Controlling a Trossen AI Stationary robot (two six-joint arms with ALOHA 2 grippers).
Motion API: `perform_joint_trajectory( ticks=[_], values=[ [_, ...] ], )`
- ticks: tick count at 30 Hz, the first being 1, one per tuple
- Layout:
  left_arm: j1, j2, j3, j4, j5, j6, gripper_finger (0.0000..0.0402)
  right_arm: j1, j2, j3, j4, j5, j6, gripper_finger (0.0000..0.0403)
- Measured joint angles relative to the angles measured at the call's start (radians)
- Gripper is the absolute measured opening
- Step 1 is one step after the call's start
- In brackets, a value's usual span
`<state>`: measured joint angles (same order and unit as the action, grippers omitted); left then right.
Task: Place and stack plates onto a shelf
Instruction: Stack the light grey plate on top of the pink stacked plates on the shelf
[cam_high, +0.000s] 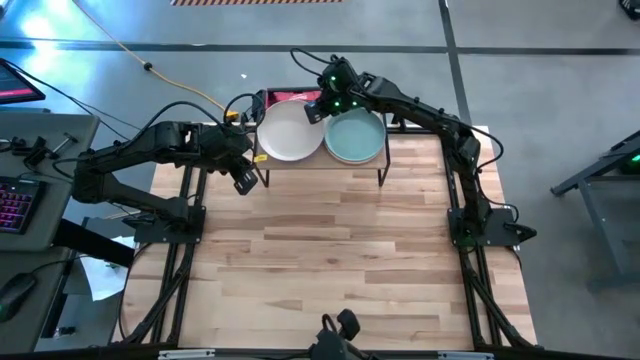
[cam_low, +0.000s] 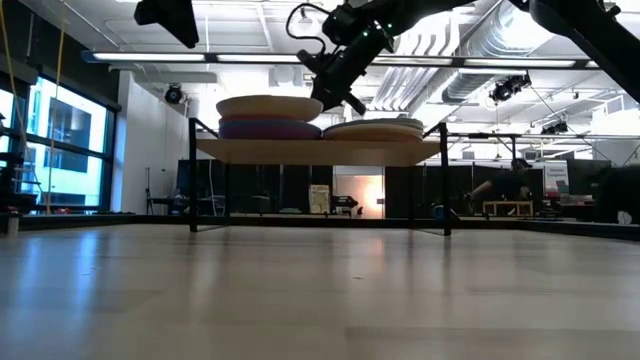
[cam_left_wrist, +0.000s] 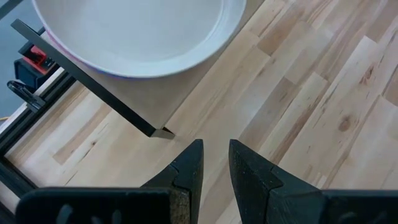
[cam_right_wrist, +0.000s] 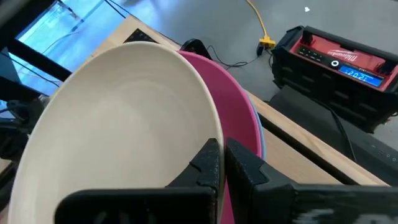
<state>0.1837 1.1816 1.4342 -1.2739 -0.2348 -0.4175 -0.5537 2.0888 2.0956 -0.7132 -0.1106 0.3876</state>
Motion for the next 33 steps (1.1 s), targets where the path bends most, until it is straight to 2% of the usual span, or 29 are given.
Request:
perform_joint_trajectory(
  ticks=[4,15,22,33],
  values=[
    [0.000,0.000,0.000,0.000,0.000,0.000,0.0067,0.000,0.000,0.000,0.000,0.030,-0.008,0.0001],
    [0.000,0.000,0.000,0.000,0.000,0.000,0.0067,0.000,0.000,0.000,0.040,0.029,-0.011,0.0001],
    [0.000,0.000,0.000,0.000,0.000,0.000,0.0067,-0.002,0.006,0.000,0.017,0.075,0.005,0.0001],
    [0.000,0.000,0.000,0.000,0.000,0.003,0.0067,0.009,0.042,-0.002,0.022,0.079,0.059,0.0001]
  ],
)
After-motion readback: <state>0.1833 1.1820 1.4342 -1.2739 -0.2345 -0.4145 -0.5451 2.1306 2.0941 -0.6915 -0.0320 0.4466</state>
